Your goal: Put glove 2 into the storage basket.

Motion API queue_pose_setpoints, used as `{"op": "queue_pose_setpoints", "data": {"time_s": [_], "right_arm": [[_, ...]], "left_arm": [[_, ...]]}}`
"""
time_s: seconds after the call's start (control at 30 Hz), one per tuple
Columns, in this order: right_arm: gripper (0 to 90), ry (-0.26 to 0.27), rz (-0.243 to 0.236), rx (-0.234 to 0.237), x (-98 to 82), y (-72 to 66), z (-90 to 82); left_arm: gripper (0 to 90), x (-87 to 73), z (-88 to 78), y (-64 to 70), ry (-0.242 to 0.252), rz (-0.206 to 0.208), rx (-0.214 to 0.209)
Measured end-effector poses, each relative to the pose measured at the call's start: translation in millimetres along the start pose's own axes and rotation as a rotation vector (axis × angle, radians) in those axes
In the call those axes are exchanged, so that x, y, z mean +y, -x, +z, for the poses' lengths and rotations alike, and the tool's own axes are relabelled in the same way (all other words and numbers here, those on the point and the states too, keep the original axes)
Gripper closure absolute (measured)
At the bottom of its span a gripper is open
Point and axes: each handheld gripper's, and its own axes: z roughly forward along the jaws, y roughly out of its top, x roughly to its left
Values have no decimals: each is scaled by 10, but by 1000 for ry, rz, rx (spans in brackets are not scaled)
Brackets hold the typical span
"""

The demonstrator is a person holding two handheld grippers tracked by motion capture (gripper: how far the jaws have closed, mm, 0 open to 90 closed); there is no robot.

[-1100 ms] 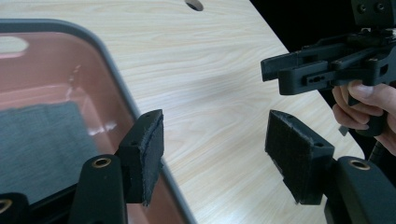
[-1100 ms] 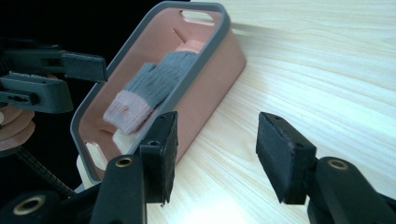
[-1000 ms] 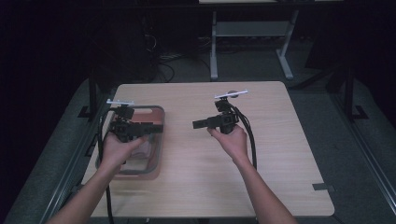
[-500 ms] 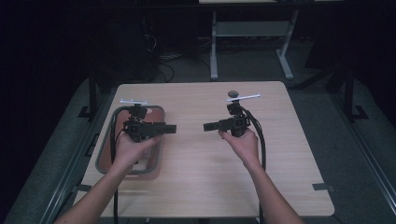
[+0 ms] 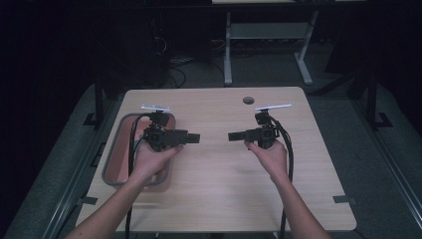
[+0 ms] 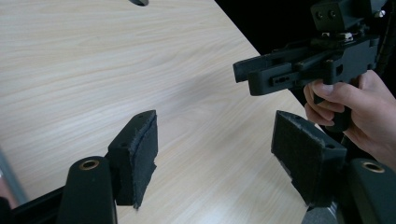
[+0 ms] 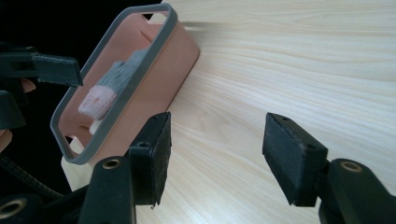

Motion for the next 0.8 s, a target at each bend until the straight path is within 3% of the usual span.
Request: {"op": "queue_pose_setpoints", "data": {"time_s": [0.8], "right_arm": [[385, 10, 35, -76, -199, 320, -392]], "left_arm": [[292, -17, 429, 285, -45, 39, -64]]}}
